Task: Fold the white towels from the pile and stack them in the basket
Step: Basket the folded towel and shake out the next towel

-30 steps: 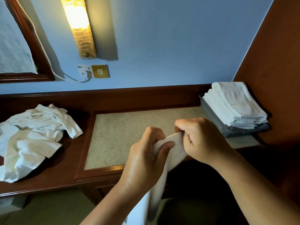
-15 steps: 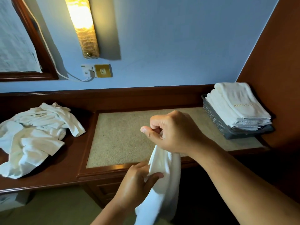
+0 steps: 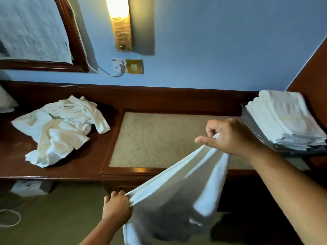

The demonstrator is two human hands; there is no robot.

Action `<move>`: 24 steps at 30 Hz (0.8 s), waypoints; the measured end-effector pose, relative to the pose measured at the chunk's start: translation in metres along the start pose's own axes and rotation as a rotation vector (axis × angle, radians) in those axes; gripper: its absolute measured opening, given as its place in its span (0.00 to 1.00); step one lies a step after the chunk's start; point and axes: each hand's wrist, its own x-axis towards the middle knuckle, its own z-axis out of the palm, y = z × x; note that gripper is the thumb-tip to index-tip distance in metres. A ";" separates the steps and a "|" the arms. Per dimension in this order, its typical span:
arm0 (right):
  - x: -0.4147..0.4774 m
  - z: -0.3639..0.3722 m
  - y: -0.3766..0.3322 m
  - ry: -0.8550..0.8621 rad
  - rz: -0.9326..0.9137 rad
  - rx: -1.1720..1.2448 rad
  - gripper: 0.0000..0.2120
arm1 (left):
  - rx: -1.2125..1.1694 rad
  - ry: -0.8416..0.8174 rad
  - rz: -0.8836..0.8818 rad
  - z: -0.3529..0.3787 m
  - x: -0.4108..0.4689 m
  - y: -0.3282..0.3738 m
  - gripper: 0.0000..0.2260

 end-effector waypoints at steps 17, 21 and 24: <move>-0.076 0.095 0.087 -0.426 0.389 -0.101 0.18 | -0.045 0.155 -0.630 0.023 -0.041 -0.168 0.15; -0.065 0.093 0.091 -0.349 0.410 -0.132 0.15 | -0.173 0.235 -0.551 0.018 -0.040 -0.179 0.10; -0.056 0.095 0.095 -0.356 0.426 -0.189 0.14 | -0.468 0.351 -0.596 0.001 -0.034 -0.176 0.06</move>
